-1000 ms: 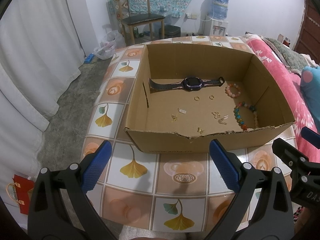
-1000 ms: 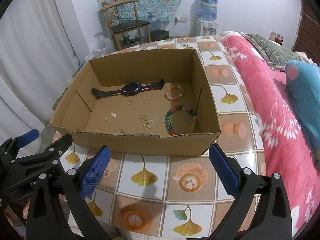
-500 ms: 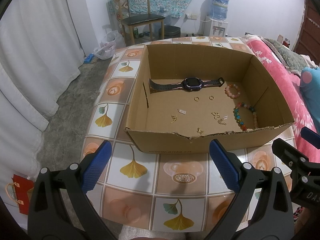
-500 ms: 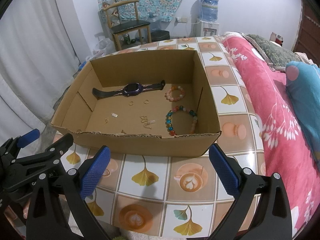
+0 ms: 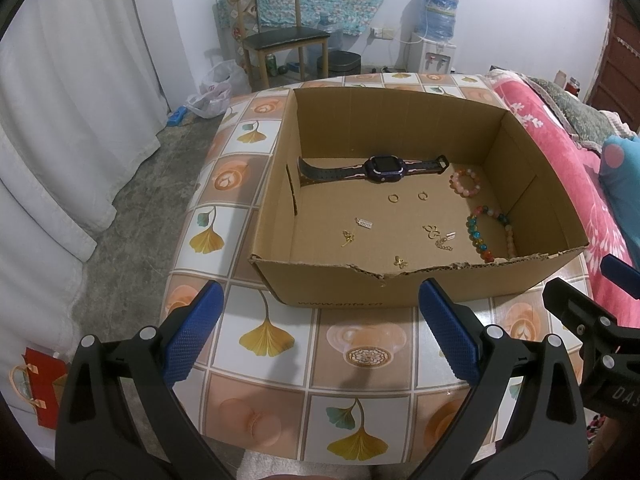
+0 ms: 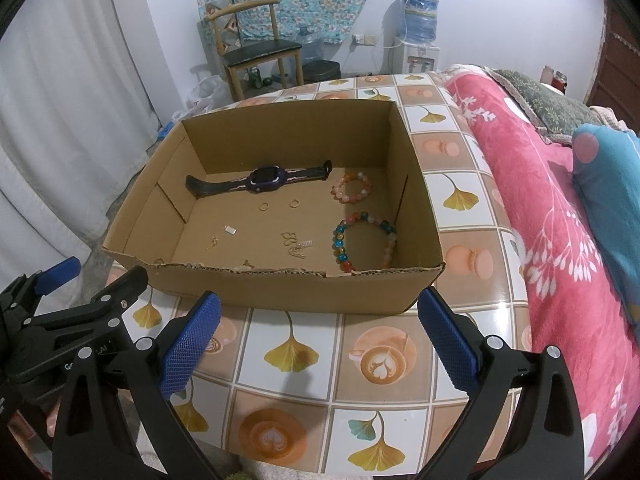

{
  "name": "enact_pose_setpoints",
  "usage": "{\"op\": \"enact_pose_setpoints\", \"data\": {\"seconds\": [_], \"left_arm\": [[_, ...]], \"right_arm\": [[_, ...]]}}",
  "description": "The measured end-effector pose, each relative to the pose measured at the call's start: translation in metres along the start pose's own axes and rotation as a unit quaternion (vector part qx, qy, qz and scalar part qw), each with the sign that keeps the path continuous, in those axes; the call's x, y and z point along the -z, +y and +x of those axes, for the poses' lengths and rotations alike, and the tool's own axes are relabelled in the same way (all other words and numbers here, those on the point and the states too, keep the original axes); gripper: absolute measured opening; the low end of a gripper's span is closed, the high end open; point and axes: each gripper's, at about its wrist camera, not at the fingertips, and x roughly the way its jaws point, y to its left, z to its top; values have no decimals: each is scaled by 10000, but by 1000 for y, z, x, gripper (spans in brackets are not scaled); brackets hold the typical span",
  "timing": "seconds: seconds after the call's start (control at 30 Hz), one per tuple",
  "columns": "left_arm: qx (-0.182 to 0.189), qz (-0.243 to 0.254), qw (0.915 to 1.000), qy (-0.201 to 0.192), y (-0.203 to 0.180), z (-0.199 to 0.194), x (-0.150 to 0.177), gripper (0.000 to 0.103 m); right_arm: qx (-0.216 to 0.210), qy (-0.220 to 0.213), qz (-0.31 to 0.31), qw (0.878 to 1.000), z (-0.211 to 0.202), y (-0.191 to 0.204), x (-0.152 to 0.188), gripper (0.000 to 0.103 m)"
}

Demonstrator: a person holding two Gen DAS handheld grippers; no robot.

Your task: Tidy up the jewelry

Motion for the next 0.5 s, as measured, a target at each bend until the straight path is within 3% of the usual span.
{"op": "enact_pose_setpoints", "data": {"seconds": [0.5], "left_arm": [[0, -9, 10000, -2, 0, 0, 0, 95]], "right_arm": [[-31, 9, -20, 10000, 0, 0, -1, 96]]}}
